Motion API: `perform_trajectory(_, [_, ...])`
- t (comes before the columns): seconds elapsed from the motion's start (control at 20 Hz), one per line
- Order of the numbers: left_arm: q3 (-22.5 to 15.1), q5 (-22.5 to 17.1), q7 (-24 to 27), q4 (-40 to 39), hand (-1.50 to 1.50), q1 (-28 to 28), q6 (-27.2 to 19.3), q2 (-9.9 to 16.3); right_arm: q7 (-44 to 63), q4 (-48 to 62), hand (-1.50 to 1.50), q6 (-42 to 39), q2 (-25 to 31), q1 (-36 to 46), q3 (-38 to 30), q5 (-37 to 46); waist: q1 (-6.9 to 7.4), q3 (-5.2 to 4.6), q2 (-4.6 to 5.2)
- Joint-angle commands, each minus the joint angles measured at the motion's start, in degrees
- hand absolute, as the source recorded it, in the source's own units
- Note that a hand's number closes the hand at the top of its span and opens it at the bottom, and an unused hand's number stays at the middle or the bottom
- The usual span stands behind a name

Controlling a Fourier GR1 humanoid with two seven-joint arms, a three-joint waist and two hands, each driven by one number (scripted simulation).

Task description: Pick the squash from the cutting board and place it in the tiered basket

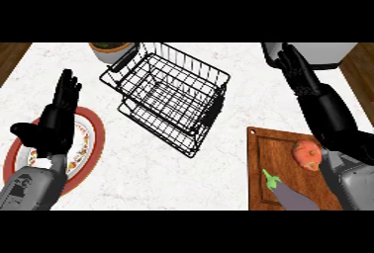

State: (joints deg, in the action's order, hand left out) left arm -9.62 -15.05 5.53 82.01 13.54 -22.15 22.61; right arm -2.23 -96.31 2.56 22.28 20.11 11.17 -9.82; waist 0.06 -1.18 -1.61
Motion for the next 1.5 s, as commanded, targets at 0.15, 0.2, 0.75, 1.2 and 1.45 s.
perform_trajectory(0.15, [-3.00,1.09,-3.61,-2.39,0.00,-9.43,-1.26,-1.47,-2.49,1.06,1.50,5.69,8.41,-6.31,-16.45,0.51,-2.21,1.27,1.34])
perform_trajectory(0.2, [-3.27,1.30,-3.05,-3.85,0.00,-12.78,-1.32,-1.30,-4.10,2.65,1.50,6.94,9.88,-8.09,-20.50,0.19,-2.87,1.33,1.40])
perform_trajectory(0.75, [-6.57,2.63,-3.03,-5.35,0.00,-16.57,1.02,-4.74,-3.81,-1.47,-1.50,17.66,0.09,-28.46,-41.30,-9.20,-1.01,1.17,1.43])
perform_trajectory(1.2, [-8.77,4.89,-3.24,-5.00,0.00,-15.77,-1.60,-7.24,21.19,-11.96,-1.50,8.05,15.16,-40.99,-27.41,3.34,-0.34,0.91,1.84])
perform_trajectory(1.45, [-7.55,3.82,-4.26,-3.50,0.00,-16.74,-0.03,-5.61,35.92,-19.88,-1.50,5.63,24.12,-43.68,-25.71,10.33,0.21,0.96,1.69])
